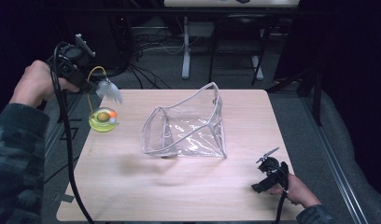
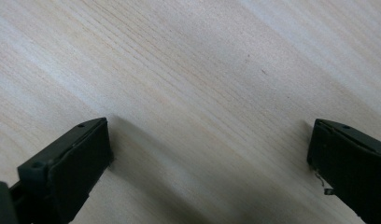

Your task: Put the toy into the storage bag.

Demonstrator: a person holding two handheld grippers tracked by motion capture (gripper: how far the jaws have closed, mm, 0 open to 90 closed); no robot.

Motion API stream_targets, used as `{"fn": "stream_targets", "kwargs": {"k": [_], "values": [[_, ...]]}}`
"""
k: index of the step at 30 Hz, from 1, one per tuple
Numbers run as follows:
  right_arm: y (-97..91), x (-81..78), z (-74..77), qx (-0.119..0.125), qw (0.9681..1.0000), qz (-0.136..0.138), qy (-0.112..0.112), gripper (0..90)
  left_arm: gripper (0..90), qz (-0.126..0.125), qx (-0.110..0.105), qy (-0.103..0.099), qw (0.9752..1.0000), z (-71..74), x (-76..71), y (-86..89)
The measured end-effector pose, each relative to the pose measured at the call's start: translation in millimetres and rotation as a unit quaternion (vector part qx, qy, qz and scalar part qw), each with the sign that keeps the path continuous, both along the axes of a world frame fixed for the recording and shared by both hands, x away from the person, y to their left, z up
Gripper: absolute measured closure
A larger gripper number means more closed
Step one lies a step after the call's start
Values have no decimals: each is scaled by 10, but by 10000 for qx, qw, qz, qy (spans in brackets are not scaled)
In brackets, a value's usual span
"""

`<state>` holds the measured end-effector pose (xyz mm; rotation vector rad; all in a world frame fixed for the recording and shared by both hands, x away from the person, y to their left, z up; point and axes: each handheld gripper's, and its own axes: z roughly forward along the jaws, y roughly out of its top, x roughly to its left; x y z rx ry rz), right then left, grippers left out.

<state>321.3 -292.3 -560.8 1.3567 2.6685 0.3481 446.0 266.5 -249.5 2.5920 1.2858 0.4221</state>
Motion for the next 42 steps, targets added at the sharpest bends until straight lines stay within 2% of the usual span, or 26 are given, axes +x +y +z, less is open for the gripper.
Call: {"fn": "stream_targets", "kwargs": {"k": [20,32,42], "values": [[-4,-4,-1,14,10000,1,-16,0,883,-343,160,-266,9989,397,22,-336],[-2,-5,-2,60,10000,-7,-6,0,883,-490,146,-397,9979,518,3,-490],[-4,-4,-1,26,10000,1,-13,0,883,-662,181,-397,9969,615,8,-660]]}}
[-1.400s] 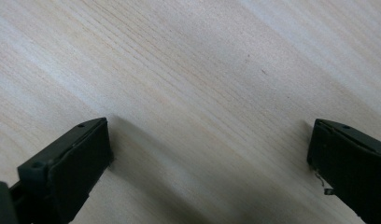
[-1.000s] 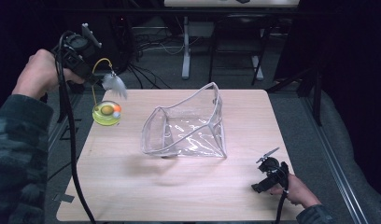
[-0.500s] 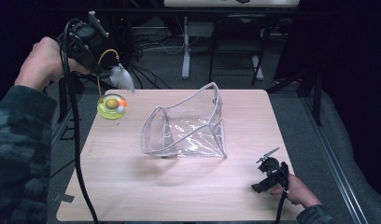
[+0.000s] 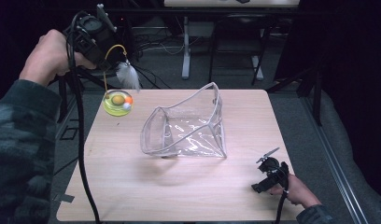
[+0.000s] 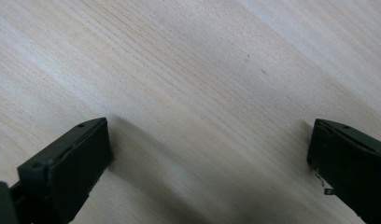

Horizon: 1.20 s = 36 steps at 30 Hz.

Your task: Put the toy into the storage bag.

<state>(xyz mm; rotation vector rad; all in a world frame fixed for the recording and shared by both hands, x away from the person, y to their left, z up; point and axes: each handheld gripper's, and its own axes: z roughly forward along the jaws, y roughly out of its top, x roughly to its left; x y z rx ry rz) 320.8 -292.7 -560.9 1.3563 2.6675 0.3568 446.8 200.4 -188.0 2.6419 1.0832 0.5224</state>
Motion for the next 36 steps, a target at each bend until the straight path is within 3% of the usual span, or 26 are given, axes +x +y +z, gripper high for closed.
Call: {"fn": "stream_targets", "kwargs": {"k": [17,36], "values": [[0,-3,-4,58,10000,-2,-15,0,883,-335,146,63,9993,86,52,-339],[0,-3,-5,58,10000,0,-24,0,883,-765,96,213,9968,14,73,-706]]}}
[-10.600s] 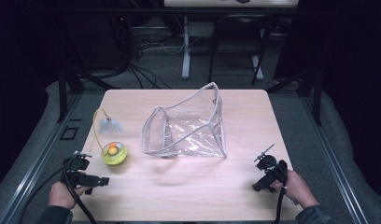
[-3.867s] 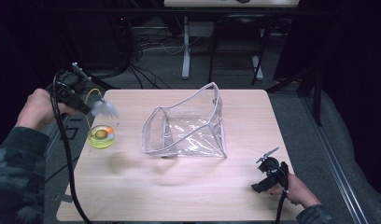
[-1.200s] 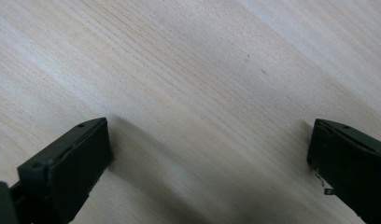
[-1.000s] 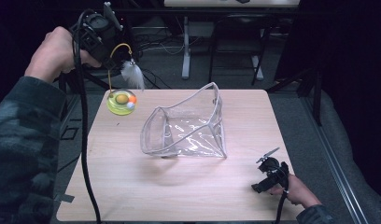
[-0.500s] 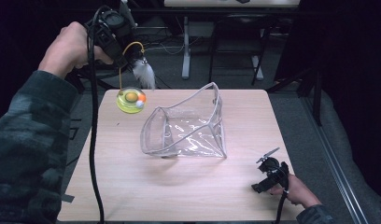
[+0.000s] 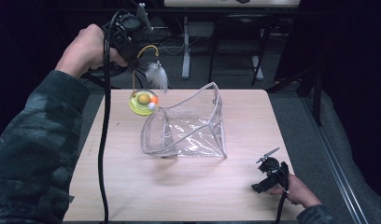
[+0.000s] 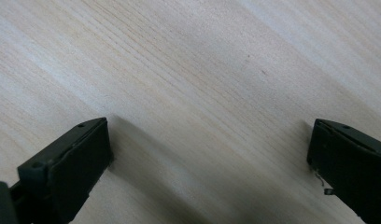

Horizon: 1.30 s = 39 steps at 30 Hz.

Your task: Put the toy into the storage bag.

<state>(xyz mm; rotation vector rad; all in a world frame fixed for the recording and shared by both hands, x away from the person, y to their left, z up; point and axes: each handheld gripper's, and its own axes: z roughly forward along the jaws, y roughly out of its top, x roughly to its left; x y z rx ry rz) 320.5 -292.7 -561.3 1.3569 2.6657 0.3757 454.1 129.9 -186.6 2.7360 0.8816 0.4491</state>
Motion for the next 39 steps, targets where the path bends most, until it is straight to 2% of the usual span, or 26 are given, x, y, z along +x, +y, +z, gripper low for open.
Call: {"fn": "stream_targets", "kwargs": {"k": [14,24,39], "values": [[2,-2,-3,20,10000,-10,-5,0,883,-364,0,133,9992,-99,-48,-282],[0,-1,-2,15,10000,11,-5,0,883,-626,-4,340,9975,-288,-35,-465],[-1,-3,-3,20,10000,9,-15,0,883,-770,-15,637,9950,-595,5,-647]]}}
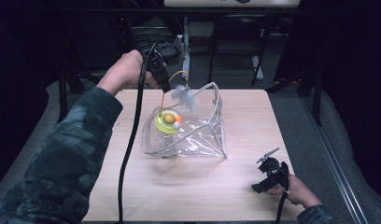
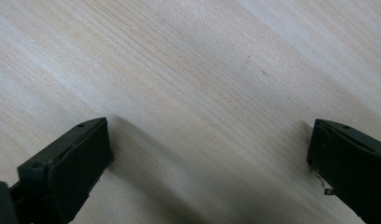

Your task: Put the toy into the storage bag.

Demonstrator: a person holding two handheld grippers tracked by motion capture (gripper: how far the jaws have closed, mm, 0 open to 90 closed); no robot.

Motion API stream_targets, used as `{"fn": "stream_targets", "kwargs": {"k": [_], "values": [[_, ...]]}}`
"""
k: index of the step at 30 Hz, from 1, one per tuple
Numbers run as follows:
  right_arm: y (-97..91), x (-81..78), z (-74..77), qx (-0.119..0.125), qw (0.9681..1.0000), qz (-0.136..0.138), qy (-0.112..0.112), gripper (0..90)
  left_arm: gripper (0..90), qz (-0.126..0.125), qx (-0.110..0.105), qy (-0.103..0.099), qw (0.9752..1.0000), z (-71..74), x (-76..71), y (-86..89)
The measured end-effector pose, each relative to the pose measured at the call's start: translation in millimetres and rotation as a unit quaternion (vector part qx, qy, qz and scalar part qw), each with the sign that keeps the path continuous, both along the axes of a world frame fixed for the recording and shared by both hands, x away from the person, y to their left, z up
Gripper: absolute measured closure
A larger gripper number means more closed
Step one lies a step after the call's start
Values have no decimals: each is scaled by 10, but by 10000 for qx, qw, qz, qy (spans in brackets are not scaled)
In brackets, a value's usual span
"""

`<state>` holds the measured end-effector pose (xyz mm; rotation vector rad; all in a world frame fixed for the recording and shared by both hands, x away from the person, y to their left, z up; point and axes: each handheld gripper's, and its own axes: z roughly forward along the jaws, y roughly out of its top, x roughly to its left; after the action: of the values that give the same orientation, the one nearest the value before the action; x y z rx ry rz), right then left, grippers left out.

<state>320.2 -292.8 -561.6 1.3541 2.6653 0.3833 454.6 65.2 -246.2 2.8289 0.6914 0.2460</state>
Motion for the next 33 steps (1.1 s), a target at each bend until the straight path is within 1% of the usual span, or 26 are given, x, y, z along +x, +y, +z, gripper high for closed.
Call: {"fn": "stream_targets", "kwargs": {"k": [8,9,16,20,22,23,25,27,28,30,31,33], "values": [[-1,-1,-1,3,10000,1,-11,0,883,-103,49,136,9998,-174,36,-85],[-1,-1,-1,6,10000,-1,-11,0,883,-83,25,175,9998,-192,38,-93],[0,-1,-1,6,10000,1,-7,0,882,-141,39,259,9996,-315,60,-160],[0,-3,-2,6,10000,-8,-20,0,883,-111,-14,314,9994,-415,79,-172],[-4,3,5,-29,10000,33,13,0,883,-101,-26,340,9994,-453,91,-169],[1,-2,0,-10,10000,-2,-17,0,883,-84,-35,368,9993,-476,97,-167],[-4,3,5,-29,10000,35,11,0,883,-83,-32,391,9992,-525,111,-167],[2,-3,-3,9,10000,-9,-15,0,883,-61,-24,448,9990,-583,123,-171],[1,-2,0,-33,10000,2,-19,0,883,-60,1,477,9988,-608,132,-173],[2,-1,4,-60,10000,16,-11,0,883,-35,-5,491,9988,-666,143,-175],[2,-1,4,-60,10000,16,-11,0,883,-35,-5,491,9988,-666,143,-175],[2,-1,2,-46,10000,12,-16,0,883,7,-27,527,9986,-739,158,-181]]}}
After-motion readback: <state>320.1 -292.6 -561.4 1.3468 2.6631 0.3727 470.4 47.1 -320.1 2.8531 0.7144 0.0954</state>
